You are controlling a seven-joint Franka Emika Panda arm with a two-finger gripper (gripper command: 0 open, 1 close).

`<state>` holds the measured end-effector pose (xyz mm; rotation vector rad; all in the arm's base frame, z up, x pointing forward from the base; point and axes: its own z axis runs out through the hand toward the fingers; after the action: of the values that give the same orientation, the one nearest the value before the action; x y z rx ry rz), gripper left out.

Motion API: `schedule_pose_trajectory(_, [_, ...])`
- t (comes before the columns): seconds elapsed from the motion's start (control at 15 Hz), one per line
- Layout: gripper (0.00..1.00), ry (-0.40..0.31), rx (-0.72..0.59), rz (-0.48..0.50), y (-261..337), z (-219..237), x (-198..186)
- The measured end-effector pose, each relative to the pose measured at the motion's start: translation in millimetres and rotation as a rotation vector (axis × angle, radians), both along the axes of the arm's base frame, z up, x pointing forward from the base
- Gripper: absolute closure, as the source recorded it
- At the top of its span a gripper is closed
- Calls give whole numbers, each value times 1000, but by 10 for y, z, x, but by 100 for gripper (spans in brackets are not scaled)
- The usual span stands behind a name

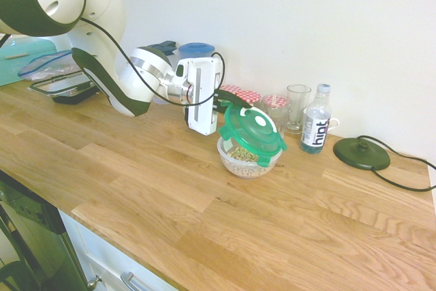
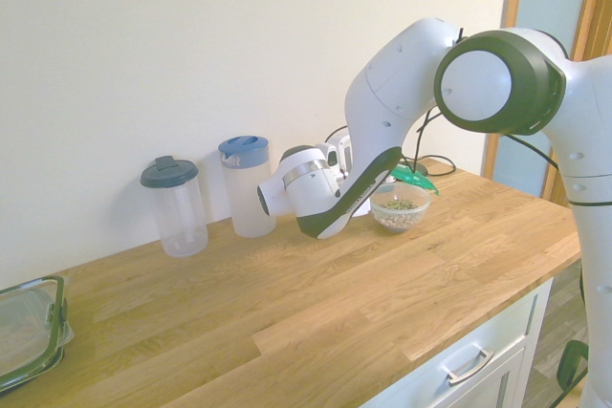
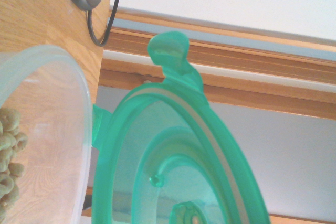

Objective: Cover the lid of food container

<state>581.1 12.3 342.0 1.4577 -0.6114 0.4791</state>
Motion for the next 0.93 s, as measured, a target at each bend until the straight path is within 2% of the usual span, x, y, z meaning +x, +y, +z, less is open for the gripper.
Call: schedule_pose_trajectory(0.93, [0, 15, 123, 47, 167, -167, 51])
